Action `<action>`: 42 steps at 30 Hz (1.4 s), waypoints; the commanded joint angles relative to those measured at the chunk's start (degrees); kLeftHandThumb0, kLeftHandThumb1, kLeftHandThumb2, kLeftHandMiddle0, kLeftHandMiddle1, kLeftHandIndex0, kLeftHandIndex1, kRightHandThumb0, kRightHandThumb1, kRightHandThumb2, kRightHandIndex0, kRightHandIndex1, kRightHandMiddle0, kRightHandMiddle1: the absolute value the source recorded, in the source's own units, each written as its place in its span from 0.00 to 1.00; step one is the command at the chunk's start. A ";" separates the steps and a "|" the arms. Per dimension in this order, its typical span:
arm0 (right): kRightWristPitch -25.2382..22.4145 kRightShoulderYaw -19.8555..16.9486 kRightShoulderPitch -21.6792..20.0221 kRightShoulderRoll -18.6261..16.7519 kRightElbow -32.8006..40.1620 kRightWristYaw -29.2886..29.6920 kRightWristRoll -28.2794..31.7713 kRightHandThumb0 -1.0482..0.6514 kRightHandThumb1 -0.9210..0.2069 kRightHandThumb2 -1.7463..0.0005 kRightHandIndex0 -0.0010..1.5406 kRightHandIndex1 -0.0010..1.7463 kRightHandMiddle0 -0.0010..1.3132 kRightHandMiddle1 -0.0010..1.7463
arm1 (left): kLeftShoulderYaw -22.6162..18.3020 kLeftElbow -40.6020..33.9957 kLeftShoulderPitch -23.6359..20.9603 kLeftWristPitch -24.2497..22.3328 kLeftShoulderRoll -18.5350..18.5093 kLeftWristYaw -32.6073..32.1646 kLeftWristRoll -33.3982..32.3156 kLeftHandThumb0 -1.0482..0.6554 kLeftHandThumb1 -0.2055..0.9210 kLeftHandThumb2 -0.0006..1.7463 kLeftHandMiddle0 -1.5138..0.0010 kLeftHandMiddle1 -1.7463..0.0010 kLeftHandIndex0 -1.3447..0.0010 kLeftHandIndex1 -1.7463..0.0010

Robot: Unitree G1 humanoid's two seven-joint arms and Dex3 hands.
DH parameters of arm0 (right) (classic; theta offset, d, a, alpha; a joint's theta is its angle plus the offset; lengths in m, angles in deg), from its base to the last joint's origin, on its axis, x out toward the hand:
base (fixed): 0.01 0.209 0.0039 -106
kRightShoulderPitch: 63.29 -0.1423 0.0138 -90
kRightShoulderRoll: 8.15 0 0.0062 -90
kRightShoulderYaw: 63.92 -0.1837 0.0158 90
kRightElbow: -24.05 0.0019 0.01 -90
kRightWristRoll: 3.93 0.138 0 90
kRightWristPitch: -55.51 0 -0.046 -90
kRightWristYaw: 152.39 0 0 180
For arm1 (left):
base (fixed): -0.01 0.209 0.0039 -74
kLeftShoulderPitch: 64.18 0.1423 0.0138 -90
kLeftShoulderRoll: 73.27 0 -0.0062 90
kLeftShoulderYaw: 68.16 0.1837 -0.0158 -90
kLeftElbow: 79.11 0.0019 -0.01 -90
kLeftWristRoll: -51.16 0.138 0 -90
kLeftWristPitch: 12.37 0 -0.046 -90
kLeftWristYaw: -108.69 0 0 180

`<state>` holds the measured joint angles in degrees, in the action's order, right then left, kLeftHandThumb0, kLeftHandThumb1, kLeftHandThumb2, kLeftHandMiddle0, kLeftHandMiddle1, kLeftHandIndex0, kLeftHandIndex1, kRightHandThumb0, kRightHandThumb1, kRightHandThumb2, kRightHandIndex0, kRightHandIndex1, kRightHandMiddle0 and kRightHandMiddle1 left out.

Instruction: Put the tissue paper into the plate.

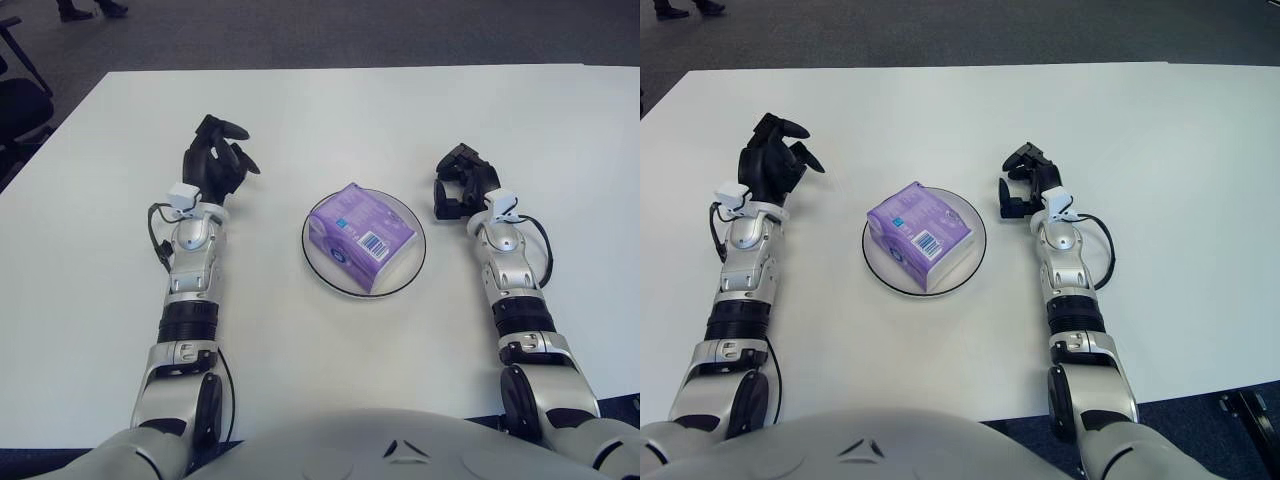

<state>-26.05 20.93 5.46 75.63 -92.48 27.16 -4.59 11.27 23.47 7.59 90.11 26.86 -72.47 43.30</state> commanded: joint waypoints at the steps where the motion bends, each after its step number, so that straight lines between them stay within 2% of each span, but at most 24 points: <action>1: -2.35 0.13 7.03 -2.54 -5.19 0.61 0.46 0.61 0.70 0.12 0.50 1.00 0.38 1.00 | 0.29 0.72 3.50 -2.49 2.55 -1.44 0.03 0.37 0.74 0.56 0.33 0.00 0.67 0.00; 8: -1.34 -0.11 6.85 -2.87 -5.80 1.05 0.83 0.61 0.70 0.12 0.50 1.00 0.38 1.00 | -0.46 4.25 4.38 -2.32 3.16 0.25 -2.40 0.37 0.68 0.58 0.25 0.00 0.68 0.00; 15: 0.03 -0.23 6.63 -3.22 -6.81 1.58 0.86 0.61 0.70 0.12 0.50 1.00 0.37 1.00 | -1.15 6.58 3.99 -1.48 3.35 0.37 -3.17 0.36 0.57 0.67 0.17 0.00 0.61 0.00; 21: 0.98 -0.23 6.36 -3.53 -7.38 2.76 0.61 0.61 0.70 0.11 0.50 1.00 0.38 1.00 | -1.56 8.12 3.79 -0.47 4.13 -0.22 -3.25 0.35 0.52 0.71 0.14 0.00 0.58 0.00; 42: 3.13 -0.75 6.05 -4.81 -8.09 5.18 0.99 0.61 0.70 0.12 0.50 0.99 0.38 1.00 | -1.27 19.25 1.67 5.61 4.28 0.04 -1.46 0.34 0.49 0.73 0.13 0.00 0.56 0.00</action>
<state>-23.05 19.65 4.68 75.39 -95.97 31.92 -4.50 9.35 37.73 3.89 94.66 27.43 -72.27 41.46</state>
